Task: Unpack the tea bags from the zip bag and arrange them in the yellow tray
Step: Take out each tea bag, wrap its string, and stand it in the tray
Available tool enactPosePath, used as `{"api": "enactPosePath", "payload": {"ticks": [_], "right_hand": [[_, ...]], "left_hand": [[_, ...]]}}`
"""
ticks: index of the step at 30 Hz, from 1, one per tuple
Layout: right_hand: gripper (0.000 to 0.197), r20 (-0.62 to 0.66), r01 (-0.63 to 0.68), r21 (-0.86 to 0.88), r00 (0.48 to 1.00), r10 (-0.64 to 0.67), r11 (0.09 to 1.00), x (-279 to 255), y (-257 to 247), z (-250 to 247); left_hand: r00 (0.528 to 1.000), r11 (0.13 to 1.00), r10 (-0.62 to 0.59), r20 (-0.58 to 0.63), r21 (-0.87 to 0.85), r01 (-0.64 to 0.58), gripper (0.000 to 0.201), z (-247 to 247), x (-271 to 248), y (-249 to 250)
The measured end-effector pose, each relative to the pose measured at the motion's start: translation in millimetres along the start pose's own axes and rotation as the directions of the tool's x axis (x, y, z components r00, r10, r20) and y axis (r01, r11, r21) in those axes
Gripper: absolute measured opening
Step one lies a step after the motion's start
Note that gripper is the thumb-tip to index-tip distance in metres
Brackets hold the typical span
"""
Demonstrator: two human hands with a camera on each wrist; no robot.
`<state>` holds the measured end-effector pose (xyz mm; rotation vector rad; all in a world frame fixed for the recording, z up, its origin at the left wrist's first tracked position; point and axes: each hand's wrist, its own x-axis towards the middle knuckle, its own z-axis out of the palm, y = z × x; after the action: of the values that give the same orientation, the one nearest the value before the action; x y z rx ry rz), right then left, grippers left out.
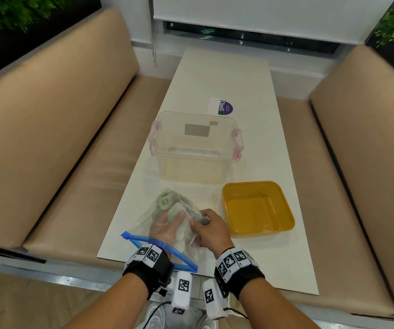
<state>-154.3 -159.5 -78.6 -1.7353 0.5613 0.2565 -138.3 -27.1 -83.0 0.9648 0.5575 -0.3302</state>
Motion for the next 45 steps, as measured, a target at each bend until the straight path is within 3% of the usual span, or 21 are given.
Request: {"api": "enactPosePath", "payload": {"ticks": [1, 3, 4, 7, 9, 14, 18, 24, 28, 32, 35, 40, 42, 45], "right_hand": [[0.019, -0.008, 0.004, -0.013, 1.000, -0.004, 1.000, 1, 1, 0], [0.021, -0.034, 0.001, -0.018, 0.999, -0.001, 1.000, 4, 2, 0], [0.021, -0.049, -0.008, -0.006, 0.999, 0.007, 1.000, 6, 3, 0], [0.019, -0.097, -0.046, 0.033, 0.994, 0.049, 0.998, 13, 4, 0], [0.019, -0.121, -0.050, 0.022, 0.991, 0.052, 0.999, 17, 4, 1], [0.019, -0.158, -0.057, -0.013, 0.986, 0.055, 0.998, 26, 0, 3], [0.023, -0.180, -0.077, -0.016, 0.981, 0.073, 0.997, 31, -4, 4], [0.028, -0.181, -0.105, -0.008, 0.978, 0.102, 0.994, 37, -12, 3], [0.032, -0.176, -0.127, 0.091, 0.974, 0.141, 0.988, 38, -18, 0], [0.050, -0.114, -0.110, 0.144, 0.985, 0.127, 0.983, 31, -24, -4], [0.075, -0.054, -0.112, 0.154, 0.991, 0.122, 0.982, 18, -23, -8], [0.077, 0.021, -0.145, 0.186, 0.989, 0.143, 0.972, -33, -28, -18], [0.074, 0.115, -0.266, 0.264, 0.963, 0.243, 0.927, -54, -26, -18], [0.059, 0.371, -0.501, 0.387, 0.853, 0.367, 0.774, -67, -23, -16]], "left_hand": [[0.999, 1.000, -0.017, -0.030, 0.020, 0.018, 0.032, -2, 3, 1], [0.998, 0.977, 0.016, -0.066, 0.214, -0.002, 0.008, -5, 4, 8], [0.995, 0.948, 0.043, -0.087, 0.318, -0.013, 0.008, -7, 5, 9], [0.993, 0.921, 0.063, -0.101, 0.388, -0.019, 0.025, -10, 1, 11], [0.992, 0.929, 0.032, -0.123, 0.369, 0.015, 0.031, -12, -1, 11], [0.989, 0.966, -0.060, -0.139, 0.242, 0.093, 0.014, -19, -15, 12], [0.982, 0.970, -0.130, -0.137, 0.188, 0.154, 0.011, -18, -22, 13], [0.986, 0.968, -0.120, -0.117, 0.205, 0.142, 0.027, -11, -41, 16], [0.986, 0.978, -0.101, -0.132, 0.170, 0.123, 0.011, -6, -52, 21], [0.983, 0.979, -0.103, -0.149, 0.161, 0.127, 0.014, -4, -52, 32], [0.981, 0.978, -0.118, -0.154, 0.154, 0.142, 0.010, -1, -54, 43], [0.973, 0.976, -0.167, -0.156, 0.114, 0.186, 0.013, 3, -57, 54], [0.970, 0.975, -0.181, -0.161, 0.101, 0.199, 0.012, 6, -57, 56], [0.966, 0.973, -0.192, -0.171, 0.096, 0.210, 0.009, 8, -56, 58]]}}
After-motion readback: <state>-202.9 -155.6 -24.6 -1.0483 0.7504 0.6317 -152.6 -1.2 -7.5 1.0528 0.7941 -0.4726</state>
